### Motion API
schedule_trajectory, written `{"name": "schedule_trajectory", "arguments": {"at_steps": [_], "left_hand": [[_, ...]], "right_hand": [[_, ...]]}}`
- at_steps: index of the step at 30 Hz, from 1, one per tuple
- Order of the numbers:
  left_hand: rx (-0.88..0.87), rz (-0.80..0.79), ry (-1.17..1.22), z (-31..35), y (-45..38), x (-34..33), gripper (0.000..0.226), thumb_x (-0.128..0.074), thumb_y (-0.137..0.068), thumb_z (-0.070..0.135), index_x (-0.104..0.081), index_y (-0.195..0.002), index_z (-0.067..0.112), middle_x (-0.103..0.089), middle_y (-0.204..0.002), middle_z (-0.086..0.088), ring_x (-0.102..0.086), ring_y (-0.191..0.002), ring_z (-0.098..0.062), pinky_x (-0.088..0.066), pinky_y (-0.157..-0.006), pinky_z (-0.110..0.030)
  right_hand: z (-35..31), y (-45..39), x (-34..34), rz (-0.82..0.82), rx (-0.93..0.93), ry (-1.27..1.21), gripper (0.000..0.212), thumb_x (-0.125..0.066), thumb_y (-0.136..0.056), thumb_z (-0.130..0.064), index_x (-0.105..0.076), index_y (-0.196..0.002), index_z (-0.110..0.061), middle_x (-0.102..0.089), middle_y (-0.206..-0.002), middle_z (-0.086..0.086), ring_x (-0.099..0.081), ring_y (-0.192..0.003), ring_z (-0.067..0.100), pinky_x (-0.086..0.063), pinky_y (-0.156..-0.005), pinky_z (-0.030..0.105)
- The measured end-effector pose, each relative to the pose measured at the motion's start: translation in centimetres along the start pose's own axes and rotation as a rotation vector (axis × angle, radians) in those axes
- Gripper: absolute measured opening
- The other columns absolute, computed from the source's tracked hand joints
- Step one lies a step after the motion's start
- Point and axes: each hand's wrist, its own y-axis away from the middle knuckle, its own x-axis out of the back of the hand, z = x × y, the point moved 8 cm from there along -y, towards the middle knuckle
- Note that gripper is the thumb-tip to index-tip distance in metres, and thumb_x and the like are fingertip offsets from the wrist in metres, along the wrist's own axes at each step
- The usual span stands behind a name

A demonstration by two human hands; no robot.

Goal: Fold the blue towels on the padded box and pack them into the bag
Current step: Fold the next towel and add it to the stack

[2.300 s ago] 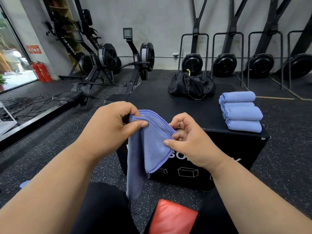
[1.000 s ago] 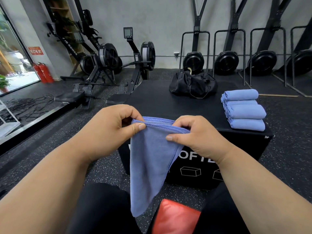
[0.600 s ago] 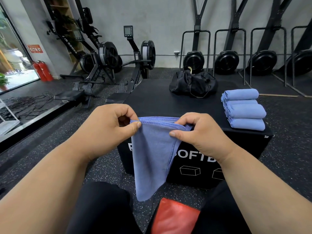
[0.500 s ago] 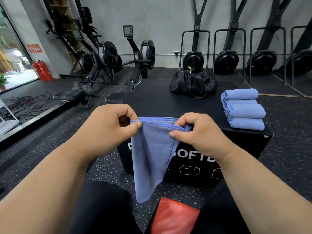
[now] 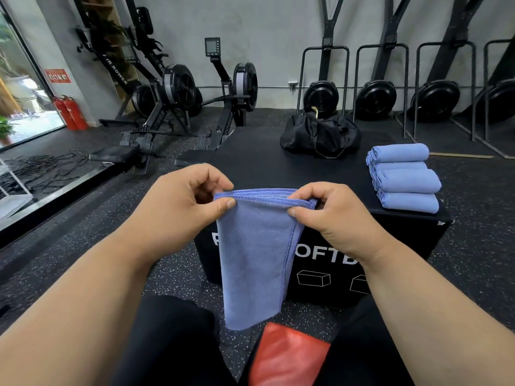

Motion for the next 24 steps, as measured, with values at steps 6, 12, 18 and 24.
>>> {"name": "schedule_trajectory", "arguments": {"at_steps": [6, 12, 18, 24], "left_hand": [[-0.057, -0.076, -0.025, 0.2, 0.1, -0.8, 0.032, -0.079, -0.093, 0.013, -0.075, -0.110, 0.040, -0.064, -0.087, 0.013, -0.062, -0.078, -0.004, -0.051, -0.080, -0.024], [-0.124, -0.189, -0.237, 0.1, 0.3, -2.3, 0.038, -0.072, -0.096, 0.014, -0.074, -0.113, 0.048, -0.064, -0.111, 0.017, -0.066, -0.101, -0.015, -0.052, -0.088, -0.030], [-0.042, -0.216, -0.249, -0.7, 0.3, -2.3, 0.022, -0.077, -0.094, 0.019, -0.077, -0.098, 0.041, -0.069, -0.098, 0.016, -0.066, -0.091, -0.009, -0.048, -0.079, -0.019], [0.016, -0.286, -0.359, -1.5, 0.5, -2.8, 0.015, -0.086, -0.085, 0.040, -0.073, -0.078, 0.034, -0.069, -0.080, 0.015, -0.065, -0.073, -0.007, -0.051, -0.065, -0.026]], "right_hand": [[0.1, -0.1, -0.4, -0.005, -0.004, -0.096, 0.015, -0.072, -0.083, -0.008, -0.074, -0.082, -0.023, -0.067, -0.080, -0.003, -0.057, -0.077, 0.014, -0.046, -0.076, 0.035], [0.1, -0.2, -0.6, -0.006, -0.005, -0.102, 0.013, -0.067, -0.083, -0.010, -0.074, -0.080, -0.021, -0.065, -0.078, -0.002, -0.054, -0.076, 0.014, -0.042, -0.072, 0.033], [0.2, -0.3, -0.5, -0.026, -0.012, -0.096, 0.012, -0.068, -0.084, -0.007, -0.074, -0.081, -0.017, -0.066, -0.079, -0.002, -0.054, -0.076, 0.013, -0.043, -0.070, 0.030], [-0.3, -0.2, -0.2, -0.034, -0.022, -0.087, 0.028, -0.060, -0.090, 0.010, -0.073, -0.081, -0.013, -0.069, -0.081, -0.001, -0.056, -0.074, 0.010, -0.046, -0.069, 0.023]]}}
